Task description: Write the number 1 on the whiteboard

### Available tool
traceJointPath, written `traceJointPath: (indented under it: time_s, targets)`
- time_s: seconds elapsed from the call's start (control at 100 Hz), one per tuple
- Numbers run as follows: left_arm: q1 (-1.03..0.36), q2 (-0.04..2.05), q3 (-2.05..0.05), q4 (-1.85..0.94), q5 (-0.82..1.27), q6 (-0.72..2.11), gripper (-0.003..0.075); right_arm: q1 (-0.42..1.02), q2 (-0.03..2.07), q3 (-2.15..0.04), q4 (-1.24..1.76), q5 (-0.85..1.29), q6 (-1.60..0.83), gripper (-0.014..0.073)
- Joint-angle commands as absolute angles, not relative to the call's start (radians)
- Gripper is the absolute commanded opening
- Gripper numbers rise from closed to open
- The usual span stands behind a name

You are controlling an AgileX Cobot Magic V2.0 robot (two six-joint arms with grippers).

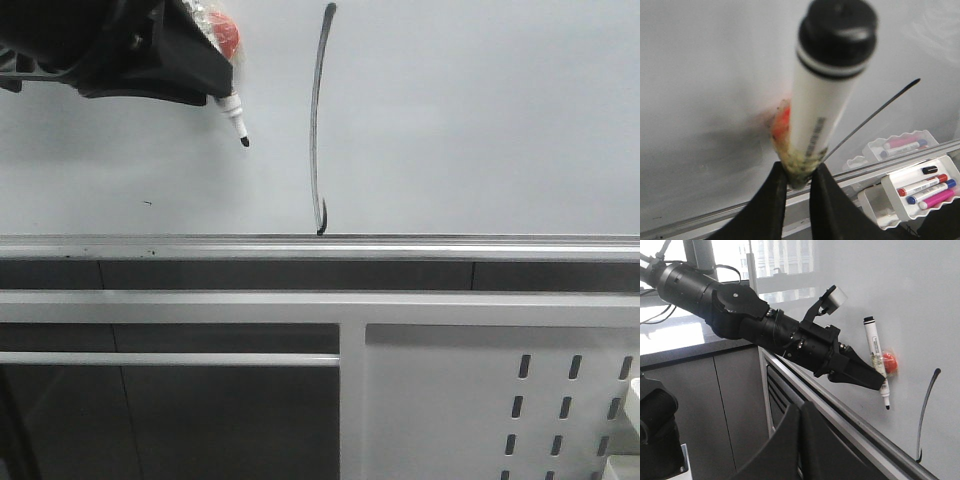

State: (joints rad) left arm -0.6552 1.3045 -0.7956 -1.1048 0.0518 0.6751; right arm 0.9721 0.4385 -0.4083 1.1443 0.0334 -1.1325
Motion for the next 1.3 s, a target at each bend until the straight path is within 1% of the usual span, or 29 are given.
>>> traceJointPath:
  time_s: [0.0, 0.18, 1.14, 1.22, 1.29]
  targets:
    - [-0.618, 1.280, -0.845, -1.107, 0.023, 0.668, -0.0020, 0.966, 0.440, -0.432, 1.147, 0.008, -1.138, -0.0058]
    - [-0.576, 1.284, -0.845, -1.107, 0.100, 0.668, -0.0020, 0.966, 0.440, -0.432, 1.147, 0.008, -1.138, -0.0058]
    - [-0.576, 1.284, -0.849, -1.092, 0.087, 0.668, -0.0019, 0.966, 0.440, -0.432, 1.147, 0.006, -1.138, -0.0058]
    - [-0.576, 1.284, -0.849, -1.092, 0.087, 0.668, -0.0004, 0.966, 0.440, -0.432, 1.147, 0.006, -1.138, -0.0058]
    - [-0.576, 1.284, -0.849, -1.092, 0.087, 0.668, 0.0048, 0.966, 0.440, -0.432, 1.147, 0.006, -1.138, -0.0058]
